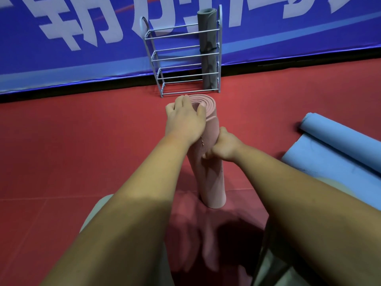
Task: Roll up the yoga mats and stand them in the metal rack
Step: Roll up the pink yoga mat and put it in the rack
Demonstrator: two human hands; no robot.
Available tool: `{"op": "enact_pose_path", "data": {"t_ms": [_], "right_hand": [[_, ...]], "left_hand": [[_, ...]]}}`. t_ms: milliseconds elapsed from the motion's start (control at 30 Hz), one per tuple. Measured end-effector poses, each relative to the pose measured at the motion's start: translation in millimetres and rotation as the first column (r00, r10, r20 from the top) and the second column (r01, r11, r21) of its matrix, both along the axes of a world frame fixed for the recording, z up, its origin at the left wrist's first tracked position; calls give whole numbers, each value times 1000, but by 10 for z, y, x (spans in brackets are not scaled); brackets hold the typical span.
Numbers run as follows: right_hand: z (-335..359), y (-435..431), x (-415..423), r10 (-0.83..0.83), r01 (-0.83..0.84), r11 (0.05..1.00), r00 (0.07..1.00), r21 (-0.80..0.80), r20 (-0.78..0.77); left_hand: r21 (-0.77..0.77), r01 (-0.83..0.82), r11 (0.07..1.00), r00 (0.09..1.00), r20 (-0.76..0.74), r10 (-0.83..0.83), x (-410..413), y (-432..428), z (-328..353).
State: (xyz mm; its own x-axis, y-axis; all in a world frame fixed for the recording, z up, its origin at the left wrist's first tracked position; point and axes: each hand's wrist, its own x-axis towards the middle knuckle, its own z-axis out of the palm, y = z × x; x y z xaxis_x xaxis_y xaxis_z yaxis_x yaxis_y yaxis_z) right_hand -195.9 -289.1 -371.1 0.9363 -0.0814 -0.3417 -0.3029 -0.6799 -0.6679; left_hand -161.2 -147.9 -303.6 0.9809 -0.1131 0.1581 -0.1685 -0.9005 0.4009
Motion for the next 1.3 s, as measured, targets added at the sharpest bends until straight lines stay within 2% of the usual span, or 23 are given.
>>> {"op": "enact_pose_path", "data": {"t_ms": [167, 400, 533, 667, 800, 1033, 1167, 1300], "right_hand": [[66, 35, 11, -33, 37, 998, 997, 51, -71], [152, 78, 29, -126, 126, 992, 992, 11, -12], [230, 109, 8, -125, 125, 992, 992, 21, -6], [223, 73, 87, -145, 146, 985, 989, 93, -15], [278, 74, 93, -286, 299, 927, 954, 225, -85], [348, 186, 145, -437, 385, 887, 878, 255, 195], [591, 432, -99, -371, 333, 917, 913, 219, 167], [481, 487, -102, -311, 279, 943, 933, 181, 182]], "left_hand": [[-4, 15, 1000, 998, -63, -15, 30, 33, 91], [-179, -90, 980, 980, -190, 55, 281, 125, 162], [-183, -88, 979, 963, -269, 36, 376, 238, 194], [-375, -116, 920, 961, -276, 9, 385, 328, 97], [-530, -157, 833, 962, -273, 8, 405, 417, -30], [-510, -180, 841, 977, -194, 92, 506, 412, -105], [-531, -196, 824, 975, -194, 107, 485, 381, -62], [-553, -182, 813, 972, -225, 64, 484, 370, -27]]}}
